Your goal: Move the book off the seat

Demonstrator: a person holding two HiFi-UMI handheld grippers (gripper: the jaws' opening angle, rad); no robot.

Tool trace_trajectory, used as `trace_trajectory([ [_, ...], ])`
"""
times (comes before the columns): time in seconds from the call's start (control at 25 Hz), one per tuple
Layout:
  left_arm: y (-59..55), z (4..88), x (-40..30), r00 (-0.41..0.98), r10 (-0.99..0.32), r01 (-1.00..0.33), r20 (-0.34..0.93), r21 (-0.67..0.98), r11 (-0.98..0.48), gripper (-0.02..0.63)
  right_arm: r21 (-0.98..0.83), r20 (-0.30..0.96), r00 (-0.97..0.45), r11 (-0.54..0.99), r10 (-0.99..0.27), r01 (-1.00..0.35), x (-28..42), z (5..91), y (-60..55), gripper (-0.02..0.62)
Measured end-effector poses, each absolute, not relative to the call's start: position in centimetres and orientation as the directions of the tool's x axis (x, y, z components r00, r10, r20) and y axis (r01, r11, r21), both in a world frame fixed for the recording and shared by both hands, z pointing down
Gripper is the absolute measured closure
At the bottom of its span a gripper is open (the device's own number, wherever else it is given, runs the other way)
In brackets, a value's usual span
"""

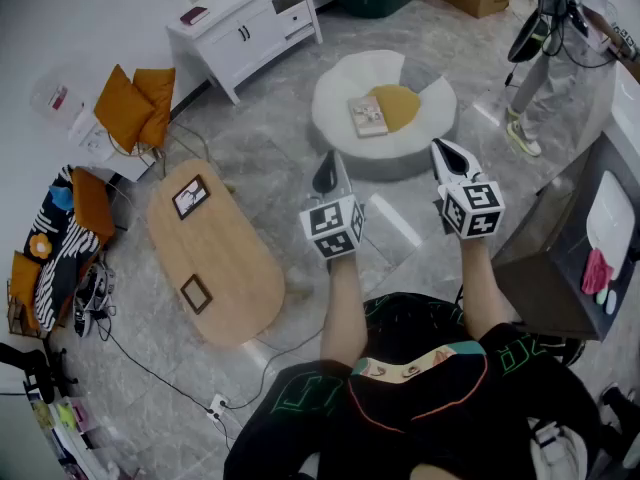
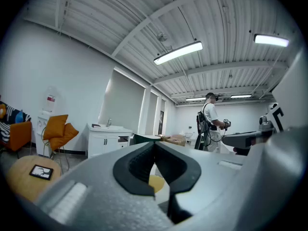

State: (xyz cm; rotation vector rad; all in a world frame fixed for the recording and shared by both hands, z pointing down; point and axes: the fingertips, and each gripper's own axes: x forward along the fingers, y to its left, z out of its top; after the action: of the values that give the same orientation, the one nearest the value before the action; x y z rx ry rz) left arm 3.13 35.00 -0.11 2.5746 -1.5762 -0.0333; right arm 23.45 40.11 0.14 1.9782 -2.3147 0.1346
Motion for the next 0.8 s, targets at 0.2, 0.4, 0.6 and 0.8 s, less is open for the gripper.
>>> trace_trajectory([
  [0.2, 34.7, -0.5, 3.5, 0.455, -0.89, -0.886, 0.028, 0.12, -0.449, 0.595, 0.003, 0.079, -0.135, 0.136, -0.988, -0.991, 23.9, -0.9, 40.1, 0.592],
  [0.4, 34.7, 0.0, 4.6, 0.48, -0.877, -0.871, 0.026, 0.133, -0.473, 0.595, 0.032, 0.077, -0.11, 0.113, -0.991, -0.993, 24.7, -0.7, 40.1, 0.592],
  [0.6, 34.2, 0.6, 5.2, 0.504, -0.863, -0.856, 0.033, 0.149, -0.494, 0.595, 0.01, 0.095, -0.103, 0.105, -0.99, -0.994, 25.2, 0.0, 40.0, 0.592],
  [0.8, 33.7, 1.9, 6.7, 0.542, -0.838, -0.835, 0.064, 0.16, -0.527, 0.596, -0.034, 0.114, -0.121, 0.118, -0.986, -0.992, 25.9, 0.7, 39.8, 0.592],
])
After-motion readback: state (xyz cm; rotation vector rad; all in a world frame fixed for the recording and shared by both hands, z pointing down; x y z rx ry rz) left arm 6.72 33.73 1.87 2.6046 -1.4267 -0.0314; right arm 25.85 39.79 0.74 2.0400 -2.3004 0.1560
